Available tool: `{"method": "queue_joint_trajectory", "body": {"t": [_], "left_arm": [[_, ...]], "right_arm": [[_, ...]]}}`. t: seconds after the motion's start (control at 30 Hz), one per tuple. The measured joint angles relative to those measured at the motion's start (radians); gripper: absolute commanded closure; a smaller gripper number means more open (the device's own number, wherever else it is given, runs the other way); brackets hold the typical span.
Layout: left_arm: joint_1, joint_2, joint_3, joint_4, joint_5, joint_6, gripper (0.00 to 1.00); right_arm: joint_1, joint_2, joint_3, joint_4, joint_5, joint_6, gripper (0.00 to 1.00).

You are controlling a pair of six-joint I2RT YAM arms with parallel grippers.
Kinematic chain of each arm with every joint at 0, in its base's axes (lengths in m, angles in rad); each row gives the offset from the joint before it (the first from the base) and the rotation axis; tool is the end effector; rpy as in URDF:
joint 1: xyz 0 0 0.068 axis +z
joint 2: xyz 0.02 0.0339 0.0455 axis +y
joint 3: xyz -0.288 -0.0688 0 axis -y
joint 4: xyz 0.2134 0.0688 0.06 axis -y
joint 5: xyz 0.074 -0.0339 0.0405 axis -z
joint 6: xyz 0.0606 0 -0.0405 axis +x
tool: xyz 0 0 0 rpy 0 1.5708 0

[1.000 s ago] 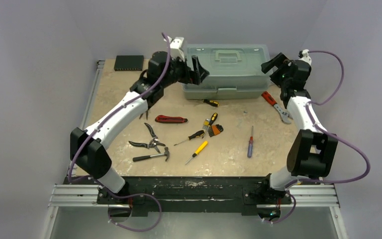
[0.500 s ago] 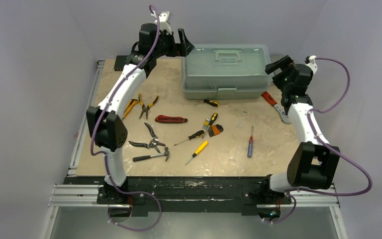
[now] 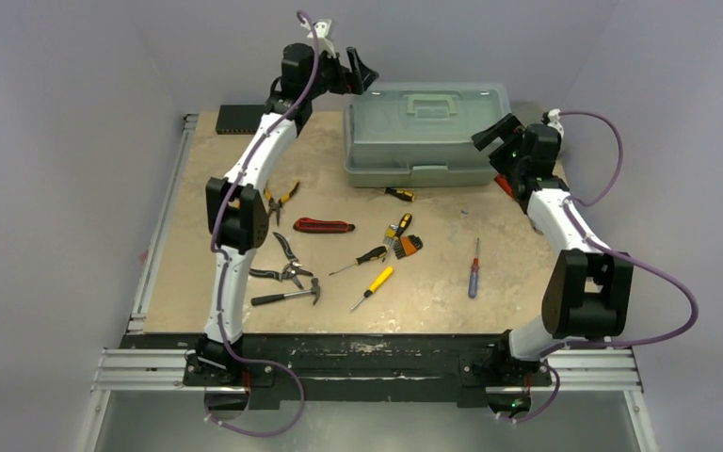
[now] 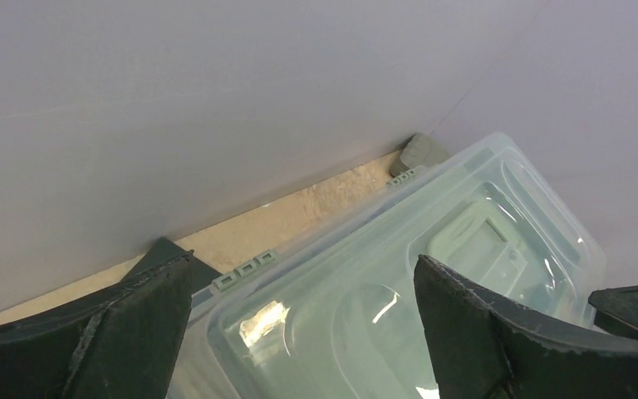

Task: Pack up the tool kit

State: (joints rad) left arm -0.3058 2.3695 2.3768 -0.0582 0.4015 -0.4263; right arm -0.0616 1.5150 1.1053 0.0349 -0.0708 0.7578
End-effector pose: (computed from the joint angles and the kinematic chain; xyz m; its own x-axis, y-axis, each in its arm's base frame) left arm 0.5354 -0.1939 0.3694 -0.3127 -0.3004 -0.9011 0.5711 0.6986 -0.4311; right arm 0.3483 -0.0172 0.3219 -0.2684 0.7035 -0.6581 0.2480 0.7106 0.6584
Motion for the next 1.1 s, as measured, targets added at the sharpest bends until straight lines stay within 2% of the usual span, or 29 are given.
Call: {"method": "queue_joint_trajectory", "body": {"t": [0.2, 0.3, 0.57, 0.8, 1.1], "left_arm": [[0.0, 0.055, 0.015, 0.02, 0.013, -0.031, 0.03], [0.0, 0.05, -0.025, 0.052, 0.023, -0.057, 0.05], [0.028, -0.091, -0.365, 0.19, 0.048, -0.167, 0.11], [0.0, -0.37, -0.688, 0.2, 0.089, -0.209, 0.11], [-0.066, -0.533, -0.877, 0.261, 0.198, -0.268, 0.12]], "right_arm": [[0.044, 0.022, 0.016, -0.005, 0.0, 0.002, 0.01], [0.055, 0.047, 0.042, -0.005, -0.004, 0.003, 0.01], [0.053, 0.065, 0.057, -0.008, -0.037, 0.007, 0.01], [0.053, 0.066, 0.057, -0.013, -0.062, 0.007, 0.01], [0.053, 0.068, 0.032, 0.013, -0.172, 0.004, 0.01]]}}
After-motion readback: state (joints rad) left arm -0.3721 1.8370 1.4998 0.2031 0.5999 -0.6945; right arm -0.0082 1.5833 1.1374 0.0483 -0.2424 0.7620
